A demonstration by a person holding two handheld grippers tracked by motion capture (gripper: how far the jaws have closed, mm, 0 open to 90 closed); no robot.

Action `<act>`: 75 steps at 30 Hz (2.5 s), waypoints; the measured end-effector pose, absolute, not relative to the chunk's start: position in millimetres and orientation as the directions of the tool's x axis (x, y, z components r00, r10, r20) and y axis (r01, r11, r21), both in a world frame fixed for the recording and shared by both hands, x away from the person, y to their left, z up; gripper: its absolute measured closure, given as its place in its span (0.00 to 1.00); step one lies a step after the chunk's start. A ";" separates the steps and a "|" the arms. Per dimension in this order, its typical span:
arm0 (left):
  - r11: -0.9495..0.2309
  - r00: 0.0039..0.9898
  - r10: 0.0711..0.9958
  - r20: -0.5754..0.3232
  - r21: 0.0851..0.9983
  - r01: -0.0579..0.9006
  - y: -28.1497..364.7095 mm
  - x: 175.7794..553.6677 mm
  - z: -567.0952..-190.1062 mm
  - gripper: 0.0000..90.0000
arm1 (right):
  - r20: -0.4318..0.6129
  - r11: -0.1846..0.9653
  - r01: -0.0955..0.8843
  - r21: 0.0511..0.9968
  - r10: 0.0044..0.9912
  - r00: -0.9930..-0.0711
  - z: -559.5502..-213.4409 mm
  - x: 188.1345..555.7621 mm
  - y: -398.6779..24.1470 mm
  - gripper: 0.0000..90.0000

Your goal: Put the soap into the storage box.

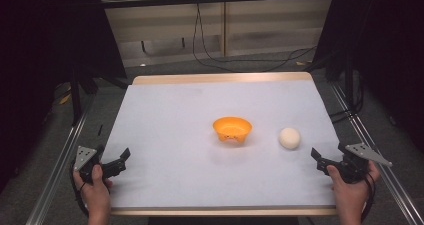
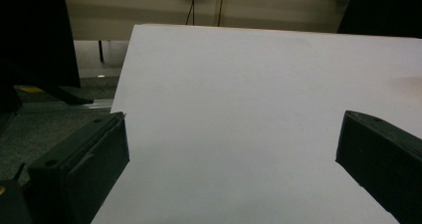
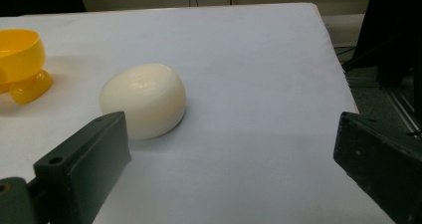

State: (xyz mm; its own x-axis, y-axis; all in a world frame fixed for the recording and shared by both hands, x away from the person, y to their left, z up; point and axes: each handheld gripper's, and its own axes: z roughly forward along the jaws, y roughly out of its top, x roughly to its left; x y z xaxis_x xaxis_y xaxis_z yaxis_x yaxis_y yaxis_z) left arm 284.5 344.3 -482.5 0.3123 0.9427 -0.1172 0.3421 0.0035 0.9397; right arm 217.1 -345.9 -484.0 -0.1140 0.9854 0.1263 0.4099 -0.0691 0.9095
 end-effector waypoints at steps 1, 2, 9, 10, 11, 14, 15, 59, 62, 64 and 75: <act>0.000 0.314 0.943 -0.111 0.942 0.334 344.4 283.9 -482.5 0.00 | 0.134 -0.077 0.410 0.909 0.985 -0.113 -483.9 216.6 -346.8 0.02; 0.000 0.316 0.943 -0.110 0.945 0.328 344.3 283.1 -482.6 0.00 | 0.139 -0.083 0.405 0.911 0.984 -0.112 -483.9 216.1 -347.3 0.05; -0.003 0.318 0.942 -0.109 0.943 0.333 344.9 283.7 -482.5 0.00 | 0.139 -0.066 0.434 0.898 0.981 -0.139 -482.5 220.9 -347.2 0.20; -0.003 0.320 0.941 -0.109 0.943 0.332 344.6 283.4 -482.5 0.00 | 0.135 -0.061 0.436 0.898 0.981 -0.140 -481.9 221.8 -348.3 0.21; -0.005 0.319 0.942 -0.107 0.944 0.330 344.4 283.1 -482.5 0.00 | 0.124 -0.053 0.437 0.898 0.983 -0.136 -480.3 222.6 -348.4 0.24; -0.013 0.324 0.941 -0.101 0.944 0.330 344.7 283.1 -482.5 0.00 | 0.078 -0.007 0.442 0.897 0.987 -0.142 -475.6 226.1 -348.1 0.26; -0.013 0.325 0.940 -0.101 0.944 0.331 344.7 283.2 -482.5 0.00 | 0.083 -0.011 0.437 0.900 0.986 -0.146 -473.6 226.8 -348.6 0.27; -0.038 0.340 0.937 -0.083 0.942 0.334 341.5 283.6 -482.4 0.01 | 0.087 0.284 0.749 0.599 0.906 -0.414 -439.1 307.8 -292.4 0.06; -0.039 0.340 0.937 -0.082 0.942 0.334 341.6 283.6 -482.4 0.01 | 0.094 0.281 0.756 0.591 0.907 -0.411 -439.7 312.7 -290.3 0.08; -0.037 0.340 0.937 -0.084 0.942 0.334 341.3 283.5 -482.5 0.01 | 0.093 0.281 0.762 0.583 0.909 -0.407 -440.6 316.2 -289.3 0.09; -0.036 0.342 0.936 -0.085 0.942 0.334 341.2 283.6 -482.5 0.01 | 0.091 0.278 0.793 0.543 0.919 -0.384 -449.1 330.8 -283.5 0.15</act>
State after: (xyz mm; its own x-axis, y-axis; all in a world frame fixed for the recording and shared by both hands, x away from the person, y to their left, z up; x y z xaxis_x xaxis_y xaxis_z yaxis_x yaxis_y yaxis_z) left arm 283.6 341.2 -482.5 0.3423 0.9357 -0.0854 0.3344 -0.0363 0.9417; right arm 330.8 -283.5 -449.1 -0.3842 0.9187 0.0915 0.7929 0.2775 0.5425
